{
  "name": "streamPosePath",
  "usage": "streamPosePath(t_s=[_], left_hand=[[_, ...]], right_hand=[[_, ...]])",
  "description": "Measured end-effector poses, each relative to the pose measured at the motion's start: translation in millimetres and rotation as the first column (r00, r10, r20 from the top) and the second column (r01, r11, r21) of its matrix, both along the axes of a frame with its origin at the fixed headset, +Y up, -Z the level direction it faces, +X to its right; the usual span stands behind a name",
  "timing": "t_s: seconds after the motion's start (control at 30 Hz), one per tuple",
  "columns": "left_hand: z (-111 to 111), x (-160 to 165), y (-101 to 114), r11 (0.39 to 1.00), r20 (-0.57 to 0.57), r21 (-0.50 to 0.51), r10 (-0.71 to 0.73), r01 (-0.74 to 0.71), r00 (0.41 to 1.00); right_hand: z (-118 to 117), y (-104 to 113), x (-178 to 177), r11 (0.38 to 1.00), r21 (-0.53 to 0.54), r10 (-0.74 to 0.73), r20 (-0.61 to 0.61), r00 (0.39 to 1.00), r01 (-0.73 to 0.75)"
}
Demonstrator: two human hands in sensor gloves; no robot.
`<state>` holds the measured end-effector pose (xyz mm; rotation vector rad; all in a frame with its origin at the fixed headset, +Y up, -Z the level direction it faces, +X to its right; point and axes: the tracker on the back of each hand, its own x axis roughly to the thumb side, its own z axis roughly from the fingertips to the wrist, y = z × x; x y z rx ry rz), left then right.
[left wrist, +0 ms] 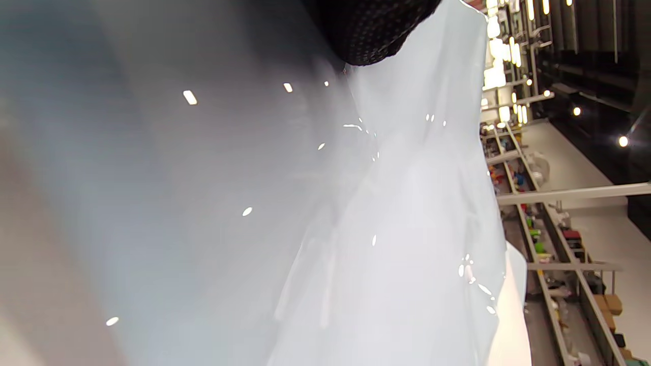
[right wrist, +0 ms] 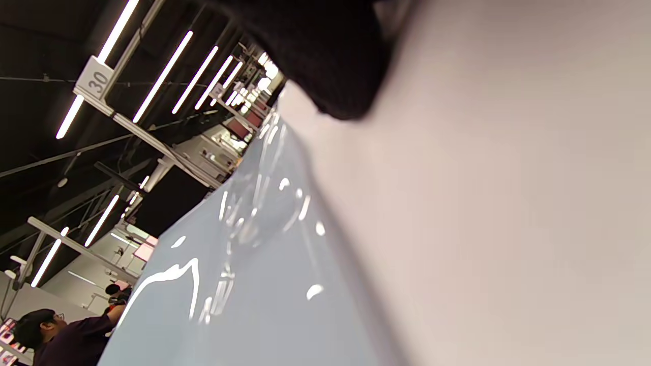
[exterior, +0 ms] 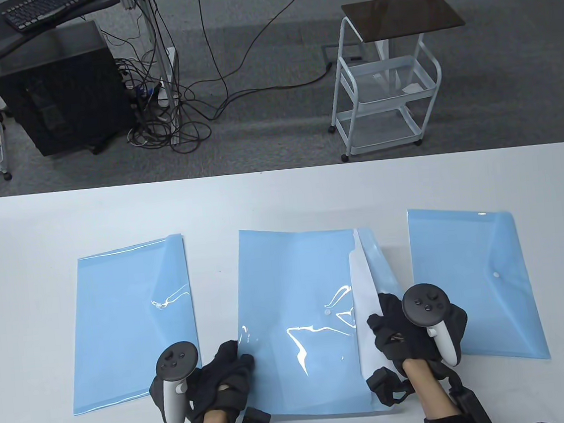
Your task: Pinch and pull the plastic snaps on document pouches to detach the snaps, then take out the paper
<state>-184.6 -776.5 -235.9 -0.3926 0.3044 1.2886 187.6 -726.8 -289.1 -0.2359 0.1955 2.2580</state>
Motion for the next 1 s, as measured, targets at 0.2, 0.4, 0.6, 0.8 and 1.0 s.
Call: streamPosePath(t_s=[0.2, 0.4, 0.6, 0.8, 1.0], left_hand=[[1, -9, 3, 1.000, -0.037, 0.015, 0.019, -0.019, 0.999], [0, -19, 4, 1.000, -0.069, 0.013, 0.020, -0.019, 0.997], [0, -23, 5, 1.000, -0.078, 0.007, -0.015, 0.016, 0.997], [0, -23, 5, 1.000, -0.085, 0.000, -0.008, 0.008, 0.996], [1, -24, 6, 1.000, -0.088, -0.008, 0.014, -0.014, 0.996]], right_hand=[[0, 4, 21, 0.998, 0.002, -0.055, 0.039, 0.998, 0.055], [-1, 34, 59, 0.999, 0.035, -0.027, 0.113, 0.993, 0.023], [0, 71, 106, 0.994, 0.095, 0.020, 0.242, 0.970, -0.044], [-1, 88, 150, 0.985, 0.126, 0.064, 0.359, 0.931, -0.116], [-15, 69, 164, 0.986, 0.094, 0.095, 0.362, 0.927, -0.138]])
